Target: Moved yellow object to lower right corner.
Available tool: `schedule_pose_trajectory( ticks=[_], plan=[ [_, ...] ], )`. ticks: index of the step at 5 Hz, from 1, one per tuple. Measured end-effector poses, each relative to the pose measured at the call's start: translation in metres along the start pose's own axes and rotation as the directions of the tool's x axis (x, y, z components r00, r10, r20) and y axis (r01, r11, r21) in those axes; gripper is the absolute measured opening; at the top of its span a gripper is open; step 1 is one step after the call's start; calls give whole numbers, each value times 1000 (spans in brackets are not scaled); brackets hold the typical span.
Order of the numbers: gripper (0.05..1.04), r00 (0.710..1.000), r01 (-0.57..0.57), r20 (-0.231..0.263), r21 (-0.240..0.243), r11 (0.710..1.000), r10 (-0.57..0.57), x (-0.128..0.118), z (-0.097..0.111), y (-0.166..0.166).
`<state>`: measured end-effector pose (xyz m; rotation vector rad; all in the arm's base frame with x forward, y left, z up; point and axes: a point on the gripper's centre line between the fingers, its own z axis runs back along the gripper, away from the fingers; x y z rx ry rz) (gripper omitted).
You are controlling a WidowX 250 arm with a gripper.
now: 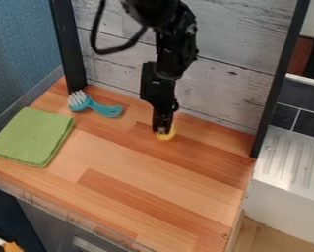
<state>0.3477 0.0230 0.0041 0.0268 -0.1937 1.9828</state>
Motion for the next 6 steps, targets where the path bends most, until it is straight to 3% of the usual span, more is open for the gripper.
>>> schedule_pose_trajectory(
  ticks=[2, 4, 6],
  plan=[
    [464, 1000, 6, -30, -73, 997, -8, 4, 54, 34],
    [464, 998, 41, -41, -105, 994, -46, 7, 66, 91],
    [464, 987, 157, -21, -116, 981, -161, -3, 49, 147]
  ],
)
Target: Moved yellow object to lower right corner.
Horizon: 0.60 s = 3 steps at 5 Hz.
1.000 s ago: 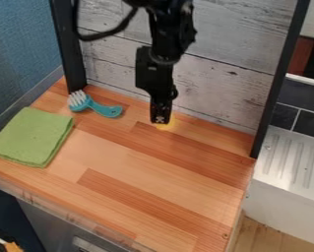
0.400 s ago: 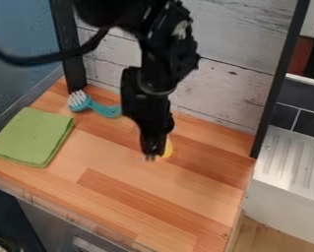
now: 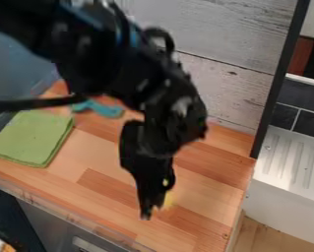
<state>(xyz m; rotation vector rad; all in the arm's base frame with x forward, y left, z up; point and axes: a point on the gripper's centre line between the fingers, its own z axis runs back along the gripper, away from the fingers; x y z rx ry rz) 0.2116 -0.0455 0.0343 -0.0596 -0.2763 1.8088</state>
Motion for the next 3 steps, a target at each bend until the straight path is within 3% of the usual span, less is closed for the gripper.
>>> schedule_pose_trajectory(
  ticks=[3],
  plan=[
    [464, 995, 102, -7, 71, 992, -102, -24, -36, 22]
  ],
)
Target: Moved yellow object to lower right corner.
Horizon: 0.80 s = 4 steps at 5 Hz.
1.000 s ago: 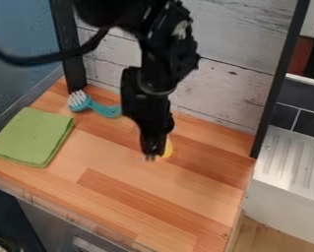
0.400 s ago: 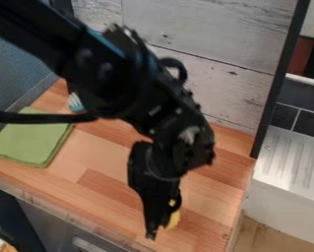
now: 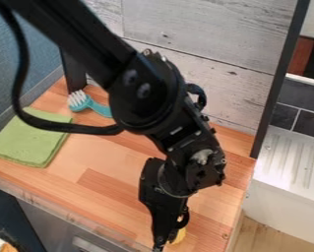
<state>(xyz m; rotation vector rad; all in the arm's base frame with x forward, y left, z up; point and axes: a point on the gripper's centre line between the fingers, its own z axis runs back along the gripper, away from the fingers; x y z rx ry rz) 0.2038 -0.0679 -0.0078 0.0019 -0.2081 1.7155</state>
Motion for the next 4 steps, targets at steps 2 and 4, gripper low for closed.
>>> schedule_pose_trajectory(
  ticks=[2, 4],
  plan=[
    [854, 999, -18, -27, 47, 999, 19, 3, -10, -5],
    [1009, 1000, -25, -11, 56, 998, 25, 10, -10, -10]
  ],
)
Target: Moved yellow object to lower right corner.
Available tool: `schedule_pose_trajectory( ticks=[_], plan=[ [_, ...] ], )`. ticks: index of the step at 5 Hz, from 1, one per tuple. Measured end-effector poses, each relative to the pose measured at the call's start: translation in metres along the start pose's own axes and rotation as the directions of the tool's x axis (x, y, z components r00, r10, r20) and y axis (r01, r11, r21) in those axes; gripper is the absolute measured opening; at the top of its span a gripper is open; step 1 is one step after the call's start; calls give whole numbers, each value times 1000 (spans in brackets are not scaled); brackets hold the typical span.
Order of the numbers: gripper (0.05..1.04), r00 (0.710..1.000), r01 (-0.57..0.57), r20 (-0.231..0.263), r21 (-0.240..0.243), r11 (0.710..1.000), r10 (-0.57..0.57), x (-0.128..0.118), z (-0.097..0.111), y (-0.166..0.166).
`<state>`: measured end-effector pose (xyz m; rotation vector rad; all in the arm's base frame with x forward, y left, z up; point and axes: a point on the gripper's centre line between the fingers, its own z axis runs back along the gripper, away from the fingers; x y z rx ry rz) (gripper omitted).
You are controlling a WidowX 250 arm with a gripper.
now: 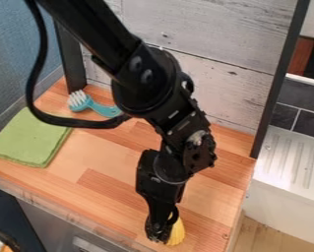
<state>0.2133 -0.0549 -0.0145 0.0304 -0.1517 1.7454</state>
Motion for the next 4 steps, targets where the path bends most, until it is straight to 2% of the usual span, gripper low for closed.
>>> schedule_pose_trajectory(
  ticks=[1, 2, 3, 4],
  plan=[
    [1003, 1000, -17, -9, -18, 1000, 17, 6, 12, -6],
    [1001, 997, -70, -46, -60, 996, 68, 18, 40, -20],
    [1001, 993, -92, -80, -123, 988, 83, 32, 73, -34],
    [1001, 991, -117, -84, -122, 986, 107, 49, 82, -43]
  ],
)
